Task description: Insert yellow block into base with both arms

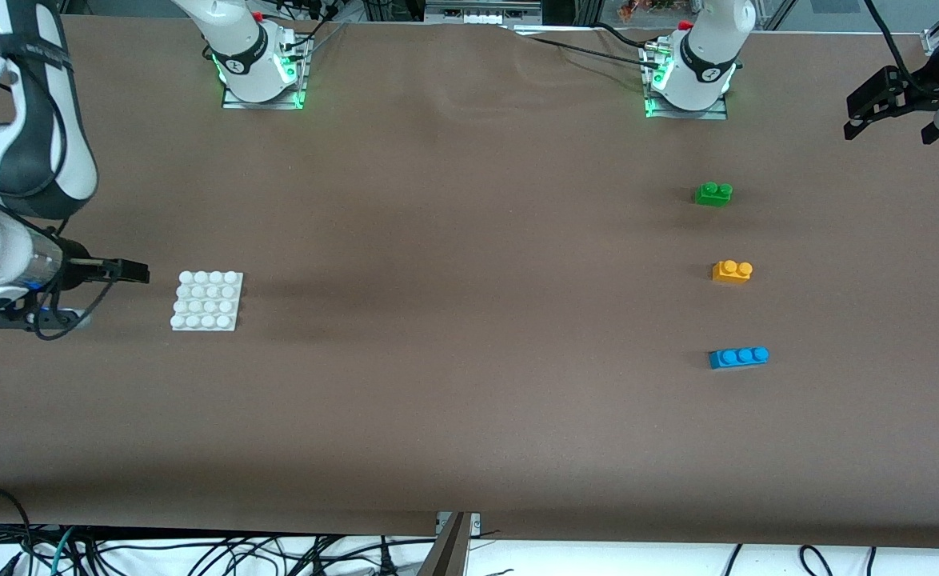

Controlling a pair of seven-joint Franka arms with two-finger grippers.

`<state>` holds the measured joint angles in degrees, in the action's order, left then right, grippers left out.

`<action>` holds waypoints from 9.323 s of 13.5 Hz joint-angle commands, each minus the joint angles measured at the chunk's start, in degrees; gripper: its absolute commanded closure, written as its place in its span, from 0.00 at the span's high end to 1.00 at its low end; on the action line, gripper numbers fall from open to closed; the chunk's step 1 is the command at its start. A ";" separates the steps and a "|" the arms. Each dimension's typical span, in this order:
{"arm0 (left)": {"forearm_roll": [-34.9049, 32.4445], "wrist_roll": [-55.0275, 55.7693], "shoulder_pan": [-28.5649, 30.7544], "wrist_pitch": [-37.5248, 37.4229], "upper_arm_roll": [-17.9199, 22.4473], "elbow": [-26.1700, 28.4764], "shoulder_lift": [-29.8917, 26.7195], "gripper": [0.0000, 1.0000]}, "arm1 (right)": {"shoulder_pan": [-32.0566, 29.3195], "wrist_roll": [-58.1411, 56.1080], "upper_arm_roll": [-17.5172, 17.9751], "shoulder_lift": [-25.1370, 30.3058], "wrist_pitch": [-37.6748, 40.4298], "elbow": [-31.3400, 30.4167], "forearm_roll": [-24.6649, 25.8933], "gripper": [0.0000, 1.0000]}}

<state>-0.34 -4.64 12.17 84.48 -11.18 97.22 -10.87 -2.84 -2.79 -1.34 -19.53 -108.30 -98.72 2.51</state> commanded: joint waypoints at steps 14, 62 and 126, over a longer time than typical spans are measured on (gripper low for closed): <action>0.08 0.25 0.40 -0.28 -0.25 -0.81 -0.03 1.00 | 0.03 5.95 0.37 -12.73 -19.49 -8.07 0.48 1.00; 0.08 0.16 0.40 -0.28 0.19 -0.81 0.06 1.00 | 2.05 3.76 0.63 -16.51 -31.79 -14.31 1.28 1.00; 0.16 0.16 1.28 -0.54 0.54 -0.63 -0.03 1.00 | 44.50 48.41 3.18 -31.71 -35.22 12.94 -4.79 1.00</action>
<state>-0.34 -4.64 12.96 84.48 -10.33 97.21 -10.87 40.52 44.76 1.71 -48.02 -142.83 -88.48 -1.06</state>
